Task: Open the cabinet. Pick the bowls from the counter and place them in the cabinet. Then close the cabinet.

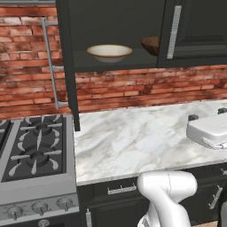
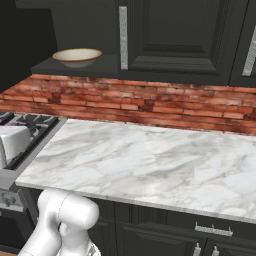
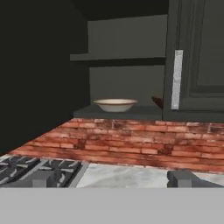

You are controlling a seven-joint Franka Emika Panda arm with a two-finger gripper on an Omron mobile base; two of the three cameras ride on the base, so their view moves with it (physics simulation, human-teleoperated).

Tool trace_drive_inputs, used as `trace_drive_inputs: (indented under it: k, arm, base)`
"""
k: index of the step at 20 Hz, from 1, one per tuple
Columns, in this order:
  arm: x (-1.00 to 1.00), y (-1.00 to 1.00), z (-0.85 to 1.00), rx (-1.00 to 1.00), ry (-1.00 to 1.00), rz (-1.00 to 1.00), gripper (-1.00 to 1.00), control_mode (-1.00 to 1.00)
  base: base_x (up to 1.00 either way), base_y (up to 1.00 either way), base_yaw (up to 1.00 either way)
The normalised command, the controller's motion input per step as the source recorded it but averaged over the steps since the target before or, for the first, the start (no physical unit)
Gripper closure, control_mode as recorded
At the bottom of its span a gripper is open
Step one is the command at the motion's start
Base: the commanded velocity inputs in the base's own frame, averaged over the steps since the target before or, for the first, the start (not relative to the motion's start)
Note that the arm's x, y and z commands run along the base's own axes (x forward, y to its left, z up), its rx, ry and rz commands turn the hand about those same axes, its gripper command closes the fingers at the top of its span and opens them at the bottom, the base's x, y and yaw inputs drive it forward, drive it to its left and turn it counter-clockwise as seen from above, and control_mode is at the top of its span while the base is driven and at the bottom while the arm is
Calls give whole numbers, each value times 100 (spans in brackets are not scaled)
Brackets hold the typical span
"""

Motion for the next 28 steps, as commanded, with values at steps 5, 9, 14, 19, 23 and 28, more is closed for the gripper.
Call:
trace_drive_inputs:
  k: [5,9,14,19,23,28]
  arm:
    - [-9,100,-100,20,-40,-30,-100,-100]
    - [0,100,-100,18,-42,-34,-100,-100]
    - [-17,100,-85,13,-63,-34,-100,-100]
    - [-11,96,-9,-6,-72,-21,-100,-100]
    - [4,49,9,-14,-23,-8,-100,-100]
    - [18,14,2,-3,0,-1,-100,-100]
  base:
    - [0,0,0]
    - [0,0,0]
    - [0,0,0]
    - [0,0,0]
    - [0,0,0]
    - [0,0,0]
